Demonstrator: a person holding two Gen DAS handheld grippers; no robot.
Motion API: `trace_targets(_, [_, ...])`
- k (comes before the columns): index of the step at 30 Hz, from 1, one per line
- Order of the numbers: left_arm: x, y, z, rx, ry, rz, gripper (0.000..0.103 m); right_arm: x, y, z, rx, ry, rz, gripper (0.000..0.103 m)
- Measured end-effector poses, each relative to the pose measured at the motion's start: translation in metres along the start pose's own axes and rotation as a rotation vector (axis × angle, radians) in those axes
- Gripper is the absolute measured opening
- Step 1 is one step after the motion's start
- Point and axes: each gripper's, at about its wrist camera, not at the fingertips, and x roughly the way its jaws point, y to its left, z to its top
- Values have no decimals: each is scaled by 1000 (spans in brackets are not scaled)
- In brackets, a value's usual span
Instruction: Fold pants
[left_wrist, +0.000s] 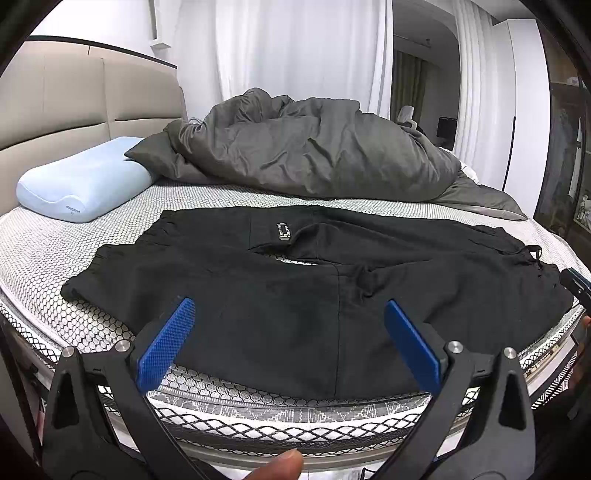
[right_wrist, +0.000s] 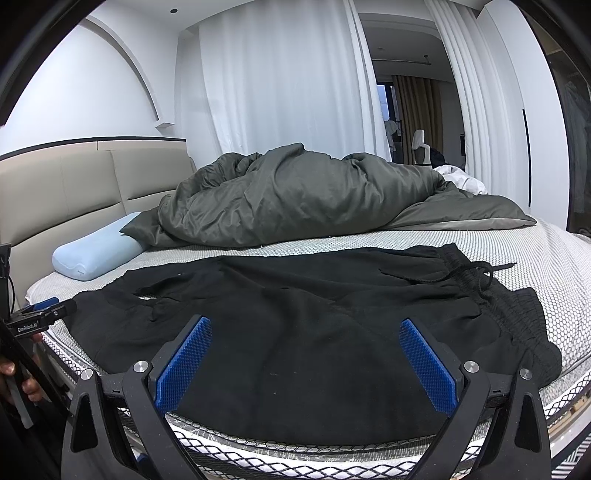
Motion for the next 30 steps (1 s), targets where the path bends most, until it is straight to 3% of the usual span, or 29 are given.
trace_targets(14, [-2,2,3,3,-1,4,102,3,-11,6,43,10,8,103])
trace_targets(19, [-4,8,6,-4,1,9,102,-2,-21,20,7,6,-39,103])
trace_targets(26, [3,3,10,22,26,-11,102,10,-37,40,-178,143,-116,103])
trace_targets(30, [7,-8,16,36,33,-46,102,18,-49,32,-196,187,-104,103])
